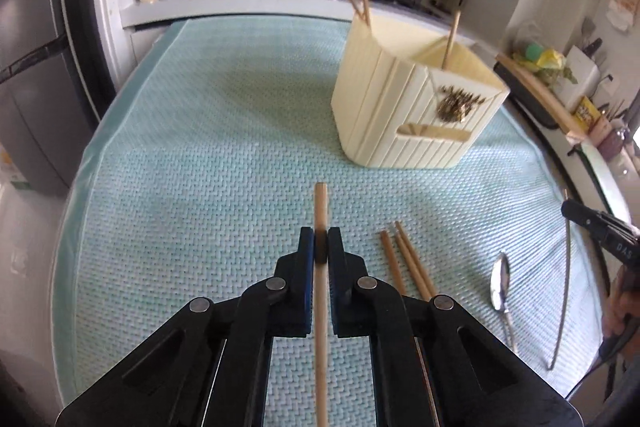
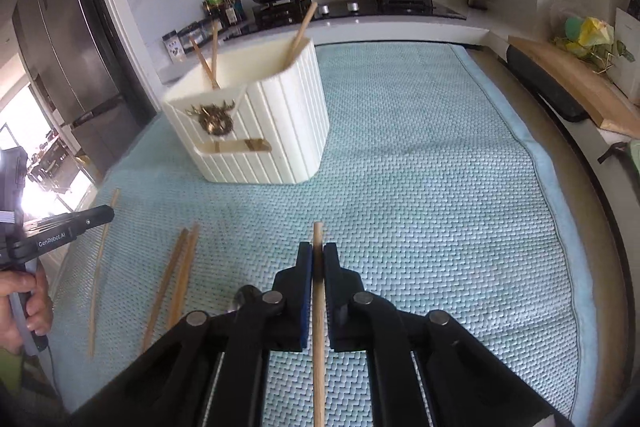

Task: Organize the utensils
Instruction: 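Carry both chopsticks over the cream caddy and lower them in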

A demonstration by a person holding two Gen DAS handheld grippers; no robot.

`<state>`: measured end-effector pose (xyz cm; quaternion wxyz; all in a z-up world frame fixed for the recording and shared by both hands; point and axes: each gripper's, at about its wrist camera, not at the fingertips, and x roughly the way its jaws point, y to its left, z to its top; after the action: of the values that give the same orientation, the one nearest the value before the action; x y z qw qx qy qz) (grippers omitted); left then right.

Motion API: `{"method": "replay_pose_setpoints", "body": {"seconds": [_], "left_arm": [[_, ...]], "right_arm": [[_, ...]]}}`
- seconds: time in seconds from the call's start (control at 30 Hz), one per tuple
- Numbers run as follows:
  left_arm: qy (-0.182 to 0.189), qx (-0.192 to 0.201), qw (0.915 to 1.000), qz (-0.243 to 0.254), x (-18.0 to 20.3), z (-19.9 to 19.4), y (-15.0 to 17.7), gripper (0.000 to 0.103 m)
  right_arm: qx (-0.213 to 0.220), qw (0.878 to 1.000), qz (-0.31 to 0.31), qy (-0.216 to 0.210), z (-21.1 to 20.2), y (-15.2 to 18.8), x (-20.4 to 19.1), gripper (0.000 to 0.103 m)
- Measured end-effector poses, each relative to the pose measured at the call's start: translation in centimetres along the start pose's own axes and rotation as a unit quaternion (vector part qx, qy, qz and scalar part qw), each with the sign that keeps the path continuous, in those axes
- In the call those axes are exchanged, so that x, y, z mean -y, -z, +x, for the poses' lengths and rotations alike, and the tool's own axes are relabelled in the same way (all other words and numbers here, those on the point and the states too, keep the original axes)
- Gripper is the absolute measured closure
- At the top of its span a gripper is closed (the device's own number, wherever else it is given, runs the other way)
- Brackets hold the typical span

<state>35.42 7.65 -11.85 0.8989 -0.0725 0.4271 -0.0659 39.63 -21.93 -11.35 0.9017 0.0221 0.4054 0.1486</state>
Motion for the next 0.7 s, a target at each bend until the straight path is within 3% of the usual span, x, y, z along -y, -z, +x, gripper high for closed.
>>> {"method": "replay_pose_setpoints", "body": {"seconds": [0.27, 0.7], "left_arm": [[0.033, 0.097, 0.9945, 0.023, 1.3, -10.0, -1.5, 0.098], [0.061, 0.170, 0.9832, 0.025, 2.4, -16.5, -1.1, 0.099]], "right_arm": [[0.083, 0.996, -0.002, -0.034, -9.3, -1.5, -1.0, 0.097], [0.154, 0.987, -0.034, -0.040, -16.2, -2.1, -4.4, 0.097]]}}
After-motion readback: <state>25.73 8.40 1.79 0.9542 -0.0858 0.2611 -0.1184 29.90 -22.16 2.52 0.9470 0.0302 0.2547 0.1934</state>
